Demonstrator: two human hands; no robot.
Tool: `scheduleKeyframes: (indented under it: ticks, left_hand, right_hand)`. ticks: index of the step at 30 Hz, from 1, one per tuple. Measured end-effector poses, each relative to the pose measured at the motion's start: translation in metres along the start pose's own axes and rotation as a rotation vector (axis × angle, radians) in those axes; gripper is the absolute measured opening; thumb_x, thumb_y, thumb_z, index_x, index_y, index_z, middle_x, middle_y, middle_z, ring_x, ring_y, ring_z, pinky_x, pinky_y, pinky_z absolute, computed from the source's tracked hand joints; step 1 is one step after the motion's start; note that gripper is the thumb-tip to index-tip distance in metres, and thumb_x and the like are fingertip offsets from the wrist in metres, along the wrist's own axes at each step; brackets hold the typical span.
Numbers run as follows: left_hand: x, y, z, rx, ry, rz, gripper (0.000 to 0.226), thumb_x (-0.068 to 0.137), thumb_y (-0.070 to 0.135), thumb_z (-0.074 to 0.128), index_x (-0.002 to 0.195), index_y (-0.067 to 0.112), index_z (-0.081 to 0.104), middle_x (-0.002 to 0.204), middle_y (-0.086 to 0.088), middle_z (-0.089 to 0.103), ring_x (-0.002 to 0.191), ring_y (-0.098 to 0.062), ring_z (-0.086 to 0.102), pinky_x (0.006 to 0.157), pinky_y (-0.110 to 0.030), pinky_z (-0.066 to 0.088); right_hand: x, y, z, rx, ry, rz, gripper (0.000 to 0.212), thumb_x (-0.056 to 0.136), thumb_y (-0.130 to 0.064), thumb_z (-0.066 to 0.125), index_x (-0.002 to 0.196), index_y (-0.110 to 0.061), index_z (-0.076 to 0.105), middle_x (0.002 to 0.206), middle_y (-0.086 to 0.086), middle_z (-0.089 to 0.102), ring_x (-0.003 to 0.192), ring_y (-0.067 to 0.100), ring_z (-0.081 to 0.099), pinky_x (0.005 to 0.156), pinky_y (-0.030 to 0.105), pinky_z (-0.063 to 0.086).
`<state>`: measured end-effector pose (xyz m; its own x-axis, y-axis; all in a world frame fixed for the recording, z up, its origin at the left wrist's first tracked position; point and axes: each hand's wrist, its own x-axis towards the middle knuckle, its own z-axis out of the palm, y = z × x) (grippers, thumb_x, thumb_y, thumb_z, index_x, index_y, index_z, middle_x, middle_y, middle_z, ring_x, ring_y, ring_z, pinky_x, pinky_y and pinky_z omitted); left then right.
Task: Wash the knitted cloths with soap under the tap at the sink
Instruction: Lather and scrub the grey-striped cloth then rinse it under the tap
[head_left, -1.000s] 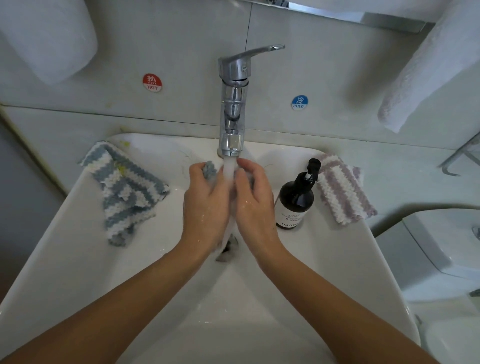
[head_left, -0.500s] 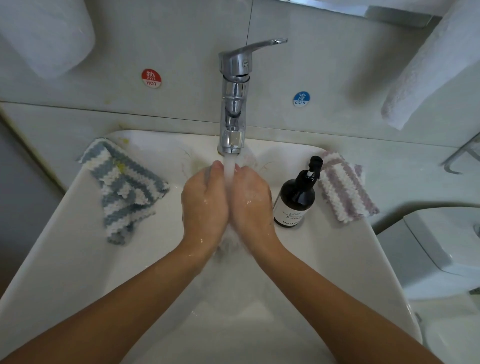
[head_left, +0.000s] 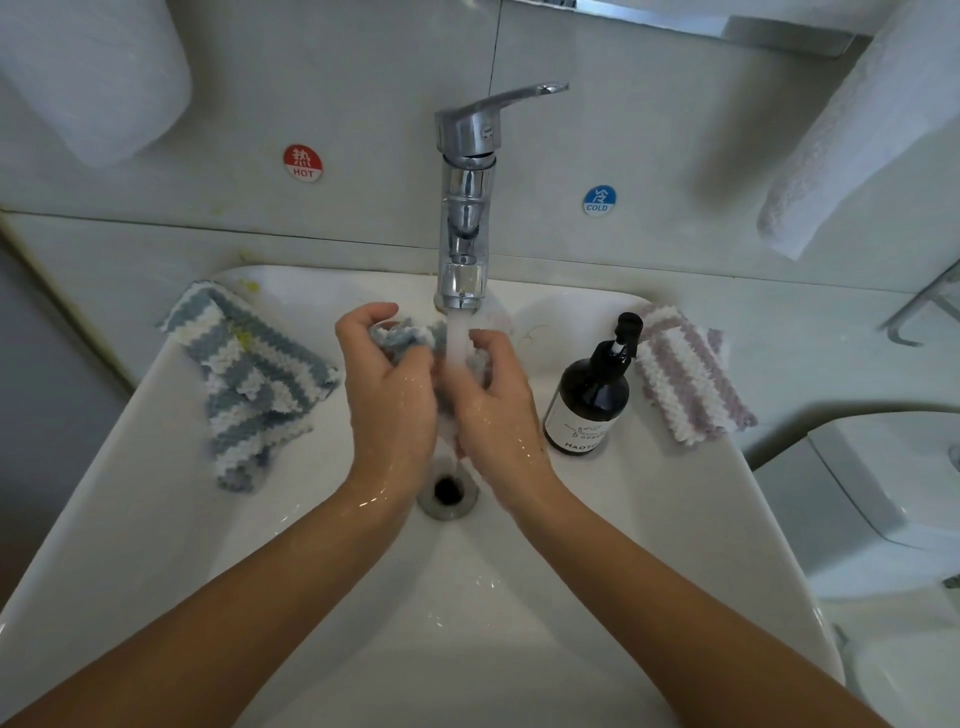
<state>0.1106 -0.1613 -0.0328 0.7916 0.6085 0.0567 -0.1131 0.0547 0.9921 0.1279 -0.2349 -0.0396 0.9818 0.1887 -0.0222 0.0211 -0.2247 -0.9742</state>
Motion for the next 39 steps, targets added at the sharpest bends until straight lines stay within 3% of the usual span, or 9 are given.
scheduleKeyframes:
  ticks: [7, 10, 15, 19, 23, 26, 29, 33, 39]
  left_hand:
    - [-0.001, -0.005, 0.002, 0.111, -0.088, -0.057, 0.018, 0.095, 0.028, 0.053, 0.112, 0.024, 0.047, 0.089, 0.013, 0.056, 0.073, 0.007, 0.059, 0.061, -0.014, 0.048]
    - [0.000, -0.009, 0.005, 0.166, -0.095, -0.105, 0.028, 0.096, 0.051, 0.048, 0.105, 0.025, 0.049, 0.088, 0.009, 0.061, 0.080, -0.009, 0.063, 0.068, -0.032, 0.054]
    - [-0.008, -0.011, 0.008, 0.160, -0.027, -0.094, 0.027, 0.096, 0.048, 0.050, 0.091, 0.023, 0.057, 0.076, 0.006, 0.066, 0.067, -0.004, 0.066, 0.062, -0.029, 0.055]
    - [-0.012, -0.013, 0.012, 0.177, 0.059, -0.065, 0.036, 0.097, 0.045, 0.049, 0.077, 0.019, 0.062, 0.064, 0.005, 0.063, 0.058, 0.003, 0.060, 0.056, -0.018, 0.043]
    - [-0.007, -0.011, 0.012, 0.157, 0.069, -0.121, 0.040, 0.099, 0.040, 0.046, 0.066, 0.021, 0.058, 0.058, 0.007, 0.059, 0.051, 0.001, 0.055, 0.053, -0.021, 0.041]
    - [-0.007, -0.012, 0.011, 0.094, 0.032, -0.117, 0.036, 0.100, 0.036, 0.045, 0.074, 0.016, 0.058, 0.067, 0.003, 0.061, 0.060, -0.007, 0.057, 0.060, -0.032, 0.050]
    - [-0.005, -0.009, 0.010, 0.062, 0.025, -0.078, 0.018, 0.100, 0.032, 0.046, 0.087, 0.022, 0.054, 0.075, 0.007, 0.059, 0.058, 0.003, 0.055, 0.057, -0.016, 0.048]
    - [0.006, -0.006, 0.004, 0.063, 0.021, -0.029, 0.018, 0.097, 0.033, 0.054, 0.110, 0.026, 0.044, 0.087, 0.012, 0.054, 0.067, 0.008, 0.056, 0.063, -0.016, 0.049]
    - [0.006, -0.006, 0.001, 0.034, 0.033, -0.041, 0.020, 0.098, 0.038, 0.051, 0.110, 0.024, 0.045, 0.087, 0.012, 0.056, 0.061, 0.012, 0.055, 0.061, -0.013, 0.048]
  right_hand:
    - [0.002, 0.000, -0.006, 0.160, 0.084, -0.029, 0.037, 0.090, -0.006, 0.046, 0.104, -0.037, 0.058, 0.097, -0.008, 0.063, 0.094, 0.014, 0.061, 0.087, 0.041, 0.054]
    - [0.002, 0.001, -0.006, 0.211, 0.076, -0.014, 0.021, 0.092, -0.022, 0.051, 0.098, -0.041, 0.061, 0.098, -0.003, 0.065, 0.095, 0.018, 0.064, 0.078, 0.042, 0.057]
    - [-0.002, 0.006, 0.003, 0.172, 0.076, 0.044, 0.017, 0.092, -0.055, 0.050, 0.093, -0.038, 0.054, 0.088, -0.002, 0.069, 0.081, 0.014, 0.068, 0.067, 0.033, 0.056]
    - [0.005, 0.009, 0.008, 0.100, 0.123, 0.064, 0.042, 0.092, -0.058, 0.044, 0.082, -0.022, 0.061, 0.074, -0.005, 0.067, 0.074, 0.013, 0.067, 0.071, 0.042, 0.057]
    - [0.005, 0.003, 0.006, 0.023, 0.093, 0.007, 0.031, 0.094, -0.047, 0.047, 0.073, -0.027, 0.057, 0.069, -0.012, 0.060, 0.072, 0.010, 0.063, 0.065, 0.025, 0.049]
    - [0.003, 0.002, 0.005, -0.001, 0.154, -0.018, 0.026, 0.091, -0.047, 0.045, 0.081, -0.025, 0.056, 0.077, -0.008, 0.062, 0.072, 0.010, 0.060, 0.064, 0.031, 0.052]
    - [0.000, 0.004, 0.003, -0.022, 0.127, -0.148, 0.011, 0.100, -0.031, 0.043, 0.097, -0.034, 0.054, 0.080, -0.006, 0.060, 0.069, 0.009, 0.055, 0.062, 0.030, 0.047]
    - [0.000, 0.005, 0.003, 0.077, 0.106, -0.152, 0.031, 0.100, -0.017, 0.047, 0.093, -0.047, 0.048, 0.086, -0.013, 0.059, 0.076, 0.006, 0.057, 0.068, 0.026, 0.050]
    - [0.000, 0.002, -0.002, 0.180, 0.201, -0.195, 0.018, 0.099, -0.015, 0.051, 0.104, -0.030, 0.059, 0.090, -0.007, 0.066, 0.080, 0.004, 0.060, 0.070, 0.021, 0.050]
